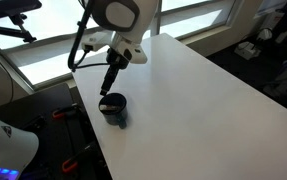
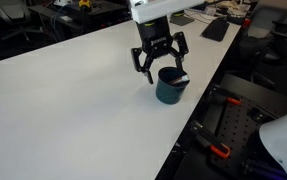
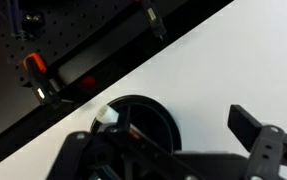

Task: Remove the marker from the cup

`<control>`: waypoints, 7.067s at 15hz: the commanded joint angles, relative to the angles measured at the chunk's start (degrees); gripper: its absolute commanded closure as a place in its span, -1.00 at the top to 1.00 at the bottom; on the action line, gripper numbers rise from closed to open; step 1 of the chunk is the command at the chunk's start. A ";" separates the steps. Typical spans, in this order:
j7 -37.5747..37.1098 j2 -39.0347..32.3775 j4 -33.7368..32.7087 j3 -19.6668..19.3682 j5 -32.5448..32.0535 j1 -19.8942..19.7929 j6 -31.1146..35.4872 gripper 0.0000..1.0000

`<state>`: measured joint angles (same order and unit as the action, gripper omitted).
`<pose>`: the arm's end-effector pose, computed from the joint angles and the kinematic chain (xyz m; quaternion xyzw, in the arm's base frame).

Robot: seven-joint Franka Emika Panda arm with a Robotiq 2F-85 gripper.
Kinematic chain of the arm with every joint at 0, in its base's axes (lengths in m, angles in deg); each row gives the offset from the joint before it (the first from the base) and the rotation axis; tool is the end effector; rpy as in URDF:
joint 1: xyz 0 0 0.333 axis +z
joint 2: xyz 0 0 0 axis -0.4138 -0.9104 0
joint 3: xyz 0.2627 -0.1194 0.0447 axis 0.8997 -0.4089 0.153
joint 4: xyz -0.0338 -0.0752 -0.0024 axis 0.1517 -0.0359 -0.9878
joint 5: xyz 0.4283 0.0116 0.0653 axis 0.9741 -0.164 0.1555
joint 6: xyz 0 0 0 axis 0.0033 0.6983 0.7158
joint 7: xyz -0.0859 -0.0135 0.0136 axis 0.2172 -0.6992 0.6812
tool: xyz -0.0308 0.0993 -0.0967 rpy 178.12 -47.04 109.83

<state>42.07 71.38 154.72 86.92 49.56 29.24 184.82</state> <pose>0.4224 0.0335 0.1136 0.9207 -0.2944 -0.2522 0.0448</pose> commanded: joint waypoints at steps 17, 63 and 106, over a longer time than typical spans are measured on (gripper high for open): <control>-1.56 -3.82 -3.86 0.17 -0.99 0.78 1.00 1.00; 15.77 6.12 12.31 -2.26 -17.42 -6.54 4.84 1.00; 20.21 4.83 10.85 -0.24 -9.36 -5.87 9.02 -0.19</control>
<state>62.15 75.87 164.62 86.82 39.85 23.00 193.36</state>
